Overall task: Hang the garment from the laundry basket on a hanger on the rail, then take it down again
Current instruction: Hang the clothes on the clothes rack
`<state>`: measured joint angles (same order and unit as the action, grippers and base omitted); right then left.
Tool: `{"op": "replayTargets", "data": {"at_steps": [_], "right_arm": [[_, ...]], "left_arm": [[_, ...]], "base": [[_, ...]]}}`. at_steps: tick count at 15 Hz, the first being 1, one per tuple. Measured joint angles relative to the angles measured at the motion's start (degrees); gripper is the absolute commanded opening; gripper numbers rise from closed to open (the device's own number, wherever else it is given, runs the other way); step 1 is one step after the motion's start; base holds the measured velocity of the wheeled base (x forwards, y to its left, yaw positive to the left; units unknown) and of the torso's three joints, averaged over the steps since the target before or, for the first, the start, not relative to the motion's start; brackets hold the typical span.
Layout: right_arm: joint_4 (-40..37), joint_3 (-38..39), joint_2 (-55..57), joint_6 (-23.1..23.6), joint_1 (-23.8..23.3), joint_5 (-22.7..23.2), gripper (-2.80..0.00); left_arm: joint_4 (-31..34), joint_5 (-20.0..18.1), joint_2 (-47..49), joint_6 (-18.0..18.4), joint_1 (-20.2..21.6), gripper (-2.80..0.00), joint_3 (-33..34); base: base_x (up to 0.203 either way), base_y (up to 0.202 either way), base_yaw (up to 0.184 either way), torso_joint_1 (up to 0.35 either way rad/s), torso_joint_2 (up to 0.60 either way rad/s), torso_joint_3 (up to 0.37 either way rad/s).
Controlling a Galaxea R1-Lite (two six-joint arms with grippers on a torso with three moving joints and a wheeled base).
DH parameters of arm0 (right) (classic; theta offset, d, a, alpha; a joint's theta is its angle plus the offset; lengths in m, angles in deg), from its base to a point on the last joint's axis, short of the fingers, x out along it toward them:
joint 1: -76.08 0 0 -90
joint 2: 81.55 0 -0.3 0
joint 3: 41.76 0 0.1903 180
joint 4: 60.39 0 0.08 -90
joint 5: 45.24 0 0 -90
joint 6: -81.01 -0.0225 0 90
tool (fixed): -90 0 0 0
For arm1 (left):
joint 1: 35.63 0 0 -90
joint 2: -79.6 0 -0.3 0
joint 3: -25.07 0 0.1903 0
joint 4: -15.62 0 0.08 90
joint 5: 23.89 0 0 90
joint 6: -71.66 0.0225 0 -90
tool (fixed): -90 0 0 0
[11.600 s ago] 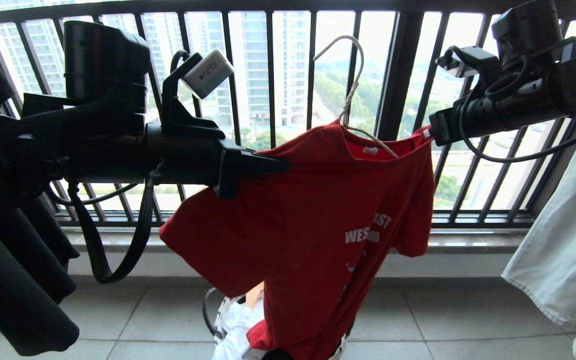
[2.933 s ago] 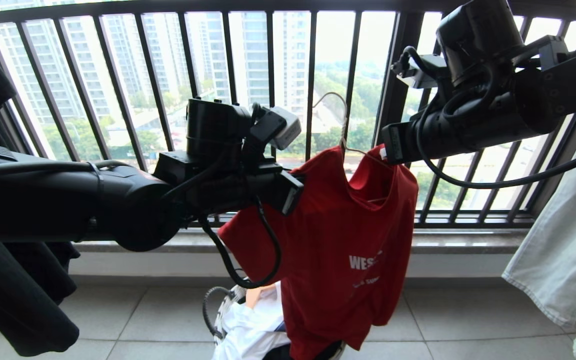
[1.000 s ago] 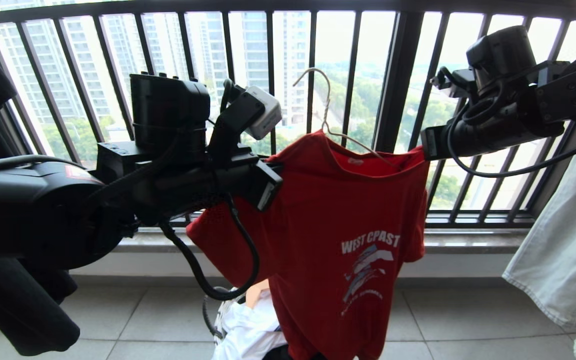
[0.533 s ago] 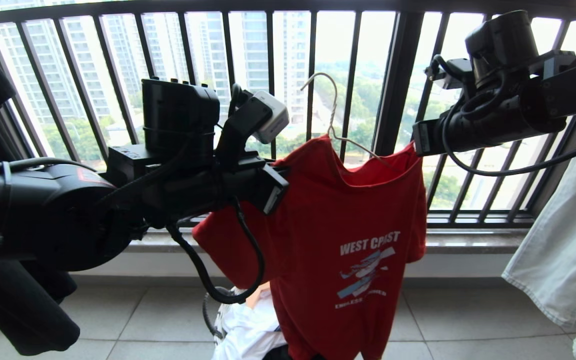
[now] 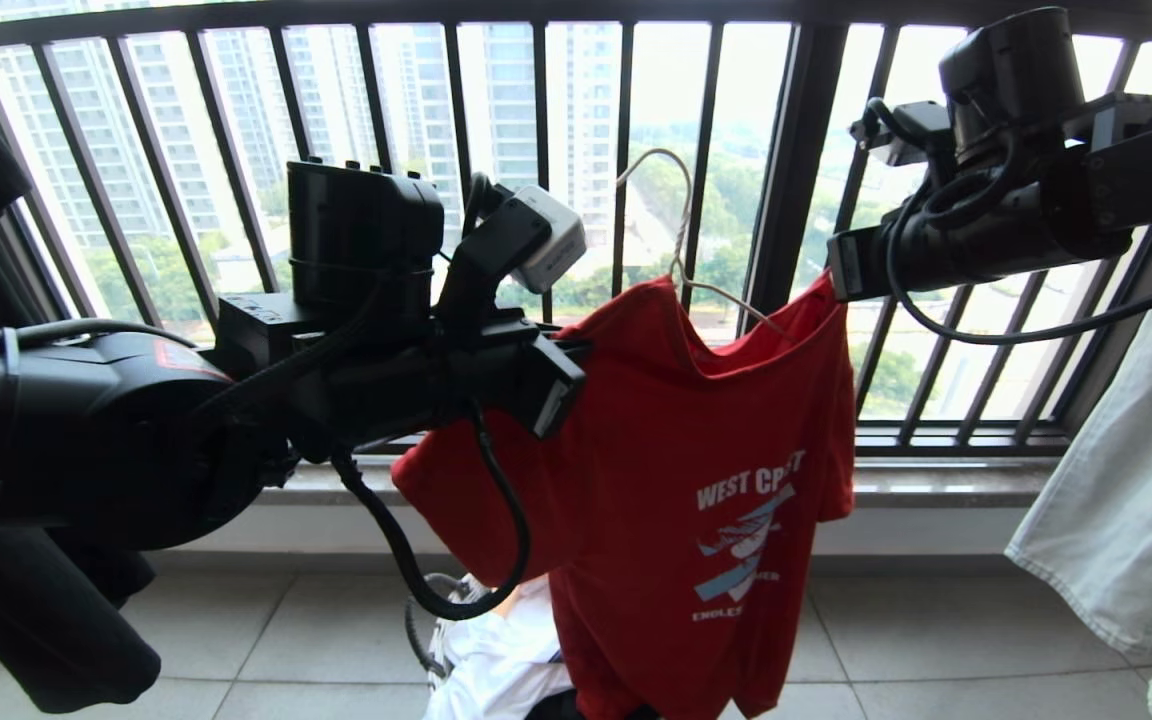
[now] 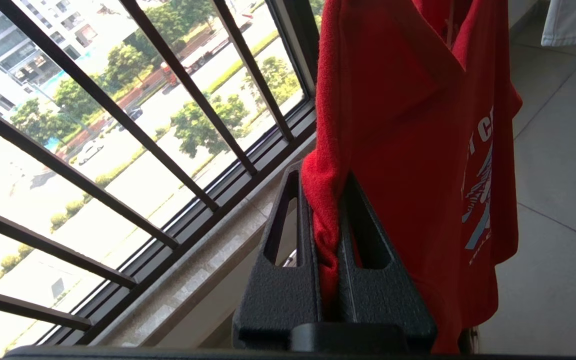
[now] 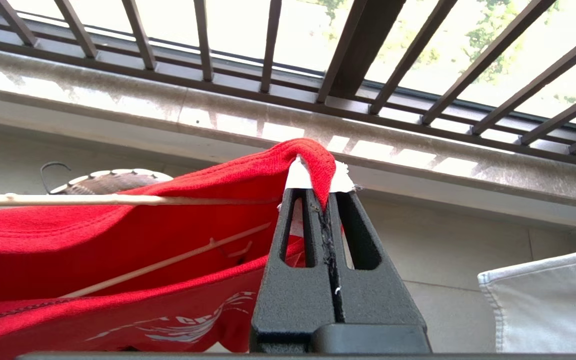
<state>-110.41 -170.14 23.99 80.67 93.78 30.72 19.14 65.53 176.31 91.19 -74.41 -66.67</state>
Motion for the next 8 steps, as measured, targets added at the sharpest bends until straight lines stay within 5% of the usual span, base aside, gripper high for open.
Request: {"op": "replayTargets", "data": {"at_steps": [8], "right_arm": [[2.6, 0.0, 0.9, 2.0, -0.3, -1.2, -2.8]], "left_arm": [[0.0, 0.0, -0.6, -0.6, -0.1, -2.8, 0.3]], "base": [[0.0, 0.0, 0.0, 0.0, 0.0, 0.0]]}}
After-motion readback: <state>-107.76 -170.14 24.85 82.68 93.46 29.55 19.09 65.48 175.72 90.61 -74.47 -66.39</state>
